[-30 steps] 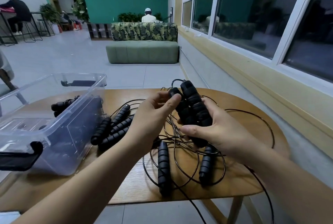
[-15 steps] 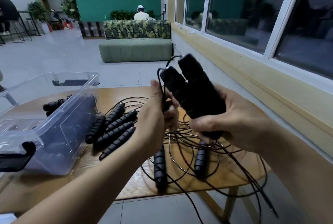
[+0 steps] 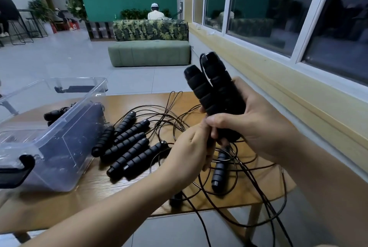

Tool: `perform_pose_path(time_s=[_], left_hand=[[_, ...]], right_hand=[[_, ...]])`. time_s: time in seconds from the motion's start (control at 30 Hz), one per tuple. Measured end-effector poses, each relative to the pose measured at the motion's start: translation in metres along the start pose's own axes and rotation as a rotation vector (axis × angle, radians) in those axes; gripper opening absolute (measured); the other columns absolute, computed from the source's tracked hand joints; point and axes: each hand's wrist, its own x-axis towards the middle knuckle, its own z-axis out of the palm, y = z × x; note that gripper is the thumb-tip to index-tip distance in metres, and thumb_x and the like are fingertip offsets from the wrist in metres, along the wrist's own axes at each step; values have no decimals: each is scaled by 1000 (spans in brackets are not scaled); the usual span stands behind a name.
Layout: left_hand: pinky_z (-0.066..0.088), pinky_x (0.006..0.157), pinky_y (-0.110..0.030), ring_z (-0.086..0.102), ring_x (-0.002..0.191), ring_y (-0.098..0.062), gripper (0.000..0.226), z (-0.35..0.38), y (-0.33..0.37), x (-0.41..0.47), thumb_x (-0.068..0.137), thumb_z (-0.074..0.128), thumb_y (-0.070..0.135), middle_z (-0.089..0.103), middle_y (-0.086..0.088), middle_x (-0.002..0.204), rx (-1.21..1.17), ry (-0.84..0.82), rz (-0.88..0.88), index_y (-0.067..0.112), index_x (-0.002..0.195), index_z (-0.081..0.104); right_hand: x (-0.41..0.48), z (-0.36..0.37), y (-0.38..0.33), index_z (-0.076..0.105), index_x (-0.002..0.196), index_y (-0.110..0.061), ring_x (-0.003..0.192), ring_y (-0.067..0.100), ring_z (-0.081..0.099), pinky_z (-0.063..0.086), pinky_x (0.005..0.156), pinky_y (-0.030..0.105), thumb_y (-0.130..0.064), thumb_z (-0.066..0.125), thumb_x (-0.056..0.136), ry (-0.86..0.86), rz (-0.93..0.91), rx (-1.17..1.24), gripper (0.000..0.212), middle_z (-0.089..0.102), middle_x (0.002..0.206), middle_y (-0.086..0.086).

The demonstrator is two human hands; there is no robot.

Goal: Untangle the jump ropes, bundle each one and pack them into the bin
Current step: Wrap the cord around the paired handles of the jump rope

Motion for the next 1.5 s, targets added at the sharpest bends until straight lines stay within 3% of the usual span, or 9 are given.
perform_pose_path(time_s=[0.3, 0.5, 0.67, 0.83, 1.03, 1.27, 1.33, 1.4, 1.5], left_hand=[[35, 53, -25, 48, 50, 0, 28, -22, 14, -9, 110, 53, 36, 57, 23, 57, 554, -132, 67, 25, 92, 70], [28, 48, -26, 39, 45, -9, 34, -53, 32, -14, 106, 59, 43, 45, 11, 50, 437, -159, 51, 20, 88, 77], [28, 48, -24, 40, 49, -7, 36, -70, 40, -15, 100, 68, 44, 47, 9, 54, 507, -164, 127, 17, 78, 73], [36, 58, -30, 51, 59, -11, 36, -74, 36, -9, 91, 79, 45, 59, 3, 62, 418, -201, 135, 14, 76, 70], [32, 47, -53, 41, 55, -37, 41, -90, 36, -7, 85, 82, 57, 50, -26, 67, 356, -279, 95, 18, 79, 72], [18, 55, -37, 32, 60, -20, 43, -85, 40, -7, 94, 72, 49, 40, -10, 65, 219, -346, 94, 15, 74, 56], [23, 60, -42, 39, 66, -25, 35, -82, 25, -4, 103, 65, 43, 47, -8, 74, 184, -238, 29, 18, 80, 58], [59, 79, -55, 56, 75, -34, 17, -87, -1, 5, 104, 66, 38, 62, -2, 85, 133, -141, -132, 25, 93, 64], [44, 56, -39, 48, 59, -25, 40, -68, 2, -6, 106, 52, 19, 50, -7, 65, 222, -105, -74, 27, 69, 64]], right_hand=[[7, -47, 19, 51, 140, -31, 81, 30, 76, 60, 64, 37, 1, 80, 90, 46, 130, -158, 66, 76, 106, 12], [4, -53, 23, 52, 144, -43, 101, 28, 77, 62, 79, 37, -9, 84, 90, -273, 279, -372, 71, 73, 117, 4], [2, -27, 12, 55, 129, -40, 87, 14, 74, 58, 68, 28, -20, 87, 87, -569, 379, -605, 56, 73, 108, 0], [-7, 2, -2, 49, 127, -41, 82, 29, 77, 64, 67, 43, -14, 81, 89, -788, 401, -698, 56, 74, 103, 6], [-14, -5, -25, 55, 114, -30, 79, 27, 75, 63, 66, 50, -12, 81, 84, -806, 300, -737, 43, 73, 95, 8], [-18, -2, -38, 61, 108, -19, 69, 25, 67, 55, 59, 41, 4, 82, 85, -816, 212, -500, 39, 69, 88, 7], [-17, -3, -37, 62, 111, -14, 73, 33, 68, 55, 63, 44, 9, 81, 86, -733, 203, -400, 39, 70, 92, 12], [-18, -6, -38, 63, 115, -16, 74, 30, 68, 55, 64, 43, 10, 81, 85, -647, 198, -335, 43, 71, 93, 8], [-18, -11, -39, 63, 122, -20, 78, 42, 70, 57, 65, 41, -1, 86, 79, -489, 192, -318, 52, 74, 105, 17]])
